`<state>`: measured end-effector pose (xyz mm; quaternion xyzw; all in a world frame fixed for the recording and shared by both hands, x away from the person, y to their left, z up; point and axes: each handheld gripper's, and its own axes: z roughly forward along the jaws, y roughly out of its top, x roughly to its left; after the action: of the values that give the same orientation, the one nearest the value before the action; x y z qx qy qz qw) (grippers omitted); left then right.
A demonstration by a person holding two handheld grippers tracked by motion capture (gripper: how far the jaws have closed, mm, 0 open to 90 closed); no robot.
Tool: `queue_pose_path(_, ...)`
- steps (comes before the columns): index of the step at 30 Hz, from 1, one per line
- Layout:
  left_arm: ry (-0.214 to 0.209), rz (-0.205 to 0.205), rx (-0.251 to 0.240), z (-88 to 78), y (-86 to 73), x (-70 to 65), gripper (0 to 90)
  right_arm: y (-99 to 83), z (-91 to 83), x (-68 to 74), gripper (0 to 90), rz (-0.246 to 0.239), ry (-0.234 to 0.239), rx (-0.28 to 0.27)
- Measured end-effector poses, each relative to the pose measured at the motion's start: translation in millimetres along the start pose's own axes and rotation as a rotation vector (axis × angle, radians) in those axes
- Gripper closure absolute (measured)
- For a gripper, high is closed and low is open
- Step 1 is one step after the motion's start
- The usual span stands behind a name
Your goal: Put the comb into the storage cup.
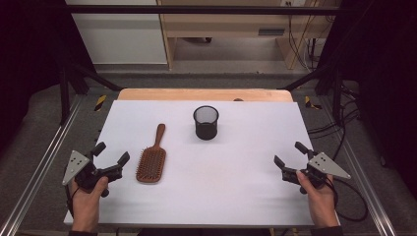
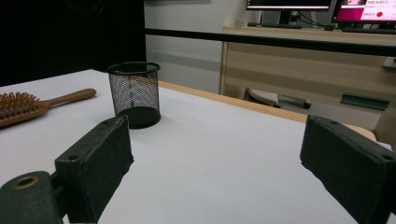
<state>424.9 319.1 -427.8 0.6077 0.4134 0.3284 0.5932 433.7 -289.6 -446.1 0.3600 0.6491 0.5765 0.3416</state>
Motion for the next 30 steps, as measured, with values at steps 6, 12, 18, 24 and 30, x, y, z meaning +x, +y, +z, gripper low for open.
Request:
queue_pose_path(6,-0.019,0.023,0.034,2.3,0.1,-5.6,3.8,-1.2,1.3,0.5,8.3,0.004,-0.004,0.019)
queue_pose_path(12,-0.07,0.052,0.092,13.8,4.9,-9.0,14.6,-2.6,1.8,0.1,7.8,0.01,-0.017,0.03)
queue_pose_path(18,-0.128,0.071,0.178,41.1,13.2,-8.1,32.3,-2.8,2.5,-1.4,7.8,0.016,-0.029,0.03)
queue_pose_path(24,-0.179,0.074,0.277,78.3,16.7,-4.8,56.1,-2.8,2.8,-0.8,7.7,0.018,-0.03,0.032)
queue_pose_path(30,-0.225,0.064,0.376,107.7,17.3,-2.5,75.2,-1.7,5.7,-3.0,7.8,0.066,-0.05,0.006)
